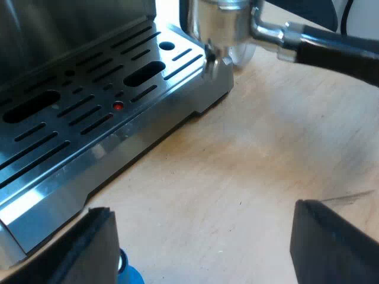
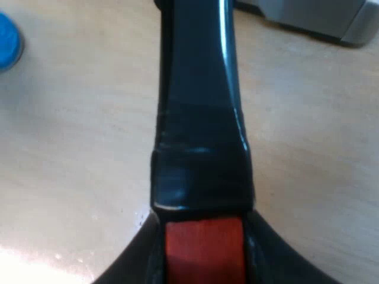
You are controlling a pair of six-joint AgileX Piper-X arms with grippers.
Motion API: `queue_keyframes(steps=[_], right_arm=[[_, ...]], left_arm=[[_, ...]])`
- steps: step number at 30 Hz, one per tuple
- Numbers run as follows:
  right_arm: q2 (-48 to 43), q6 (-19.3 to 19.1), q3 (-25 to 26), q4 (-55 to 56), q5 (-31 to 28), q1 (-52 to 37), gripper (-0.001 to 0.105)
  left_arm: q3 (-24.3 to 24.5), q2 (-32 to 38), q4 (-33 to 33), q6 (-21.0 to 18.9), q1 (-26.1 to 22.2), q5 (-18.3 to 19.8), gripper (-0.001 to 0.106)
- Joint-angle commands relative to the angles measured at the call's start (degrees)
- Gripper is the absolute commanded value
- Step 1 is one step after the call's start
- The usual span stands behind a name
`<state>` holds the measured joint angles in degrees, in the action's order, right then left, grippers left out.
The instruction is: Grind coffee beans and then tamp
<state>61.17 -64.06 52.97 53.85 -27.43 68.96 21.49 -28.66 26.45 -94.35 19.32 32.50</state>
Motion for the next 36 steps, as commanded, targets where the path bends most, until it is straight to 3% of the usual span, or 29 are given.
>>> queue_keyframes(steps=[1, 8, 36], right_arm=[[-1.72, -0.29, -0.67, -2.40, -3.96, 2.45, 0.000], [-2.12, -0.27, -5.09, -7.59, -4.75, 6.72, 0.000], [-2.17, -0.27, -23.52, -30.80, -3.06, 6.73, 0.000]], left_arm=[[0.15, -0.06, -0.59, -0.15, 0.31, 0.76, 0.063], [0.15, -0.06, -0.59, -0.15, 0.31, 0.76, 0.063], [0.15, -0.06, -0.59, -0.15, 0.31, 0.76, 0.063]])
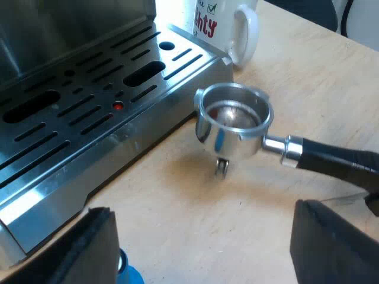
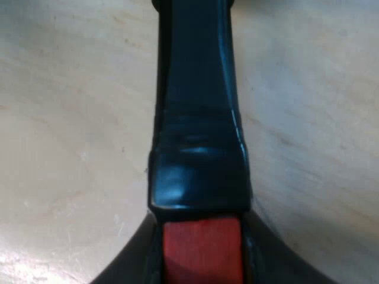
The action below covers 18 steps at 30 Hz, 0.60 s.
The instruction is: Grind coffee beans and then tamp
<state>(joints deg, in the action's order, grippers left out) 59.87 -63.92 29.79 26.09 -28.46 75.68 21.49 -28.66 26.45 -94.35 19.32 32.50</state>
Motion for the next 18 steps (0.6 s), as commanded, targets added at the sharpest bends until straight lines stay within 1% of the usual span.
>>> queue_keyframes(steps=[1, 10, 16, 18], right_arm=[[-0.87, -0.41, -0.74, -3.50, -2.03, 0.01, 0.000], [-0.96, -0.41, -4.45, -7.88, -2.03, 0.01, 0.000], [1.09, -0.41, -4.79, -7.86, -2.03, -0.09, 0.000], [2.38, -0.41, -4.79, -7.86, -0.78, -0.09, 0.000]], left_arm=[[0.15, -0.06, -0.59, -0.15, 0.31, 0.76, 0.063], [0.15, -0.06, -0.59, -0.15, 0.31, 0.76, 0.063], [0.01, -0.06, -0.59, -0.15, 0.31, 0.76, 0.063], [-0.38, -0.06, -0.59, -0.15, 0.31, 0.76, 0.063]])
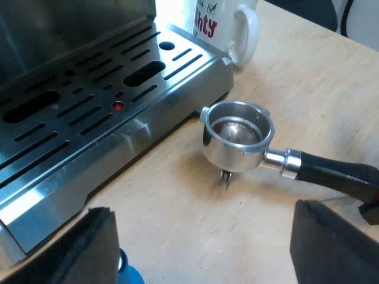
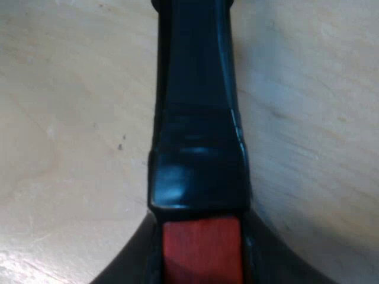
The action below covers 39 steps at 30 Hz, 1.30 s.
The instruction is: Grind coffee beans and then tamp
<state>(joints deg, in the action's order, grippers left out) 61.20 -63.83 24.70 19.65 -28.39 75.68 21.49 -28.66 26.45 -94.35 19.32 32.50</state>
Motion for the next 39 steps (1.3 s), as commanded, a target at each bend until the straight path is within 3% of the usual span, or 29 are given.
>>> queue_keyframes(steps=[1, 15, 18, 23, 25, 33, 39], right_arm=[[2.11, -0.51, 0.29, -1.42, -0.08, -0.09, 0.000], [5.19, -0.16, 0.29, -2.31, 0.77, -0.09, 0.000], [5.19, -0.16, 0.29, -2.31, 0.93, -0.09, 0.010], [5.19, -0.16, 0.29, -2.31, 3.49, -0.09, 0.050], [5.19, -0.16, 0.29, -2.02, 3.51, -0.09, 0.058], [5.19, -0.16, 0.62, 1.52, 5.54, -0.09, 0.059], [5.07, -0.16, 4.34, 9.97, 6.53, -0.09, 0.059]], left_arm=[[-0.82, -0.06, -0.59, -0.15, 0.31, 0.76, 0.063], [-2.69, -0.06, -0.59, -0.04, 0.31, 0.76, 0.063], [-2.69, -0.06, -0.59, -0.04, 0.31, 0.76, 0.063], [-2.69, -0.06, -0.59, -0.04, 0.31, 0.76, 0.063], [-2.69, -0.06, -0.59, -0.04, 0.31, 0.76, 0.063], [-2.69, -0.06, -0.59, -0.04, 0.31, 0.76, 0.063], [-2.69, -0.06, -0.59, -0.04, 0.31, 0.76, 0.063]])
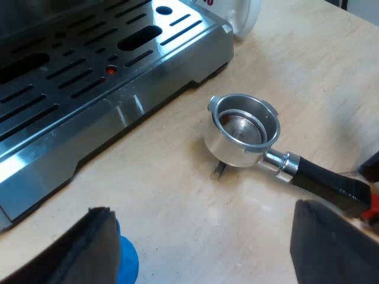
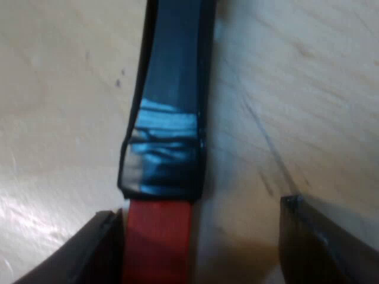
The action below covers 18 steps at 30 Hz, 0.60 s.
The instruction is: Grind coffee beans and then tamp
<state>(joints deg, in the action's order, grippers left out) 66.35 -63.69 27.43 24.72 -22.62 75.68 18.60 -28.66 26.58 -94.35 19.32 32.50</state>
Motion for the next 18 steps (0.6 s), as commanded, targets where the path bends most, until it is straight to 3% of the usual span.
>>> queue_keyframes(steps=[1, 8, 18], right_arm=[[-0.07, -0.29, 2.98, 7.47, 0.76, -0.09, 0.059], [-0.07, -0.67, 10.83, 19.18, 0.99, -0.09, 0.059], [-0.07, -0.80, 19.75, 25.79, 0.99, -0.09, 0.059]], left_arm=[[0.21, -0.06, -0.72, -0.04, 0.31, 0.76, 0.063], [0.21, -0.06, -0.72, -0.04, 0.31, 0.76, 0.063], [0.21, -0.06, -0.72, -0.04, 0.31, 0.76, 0.063]])
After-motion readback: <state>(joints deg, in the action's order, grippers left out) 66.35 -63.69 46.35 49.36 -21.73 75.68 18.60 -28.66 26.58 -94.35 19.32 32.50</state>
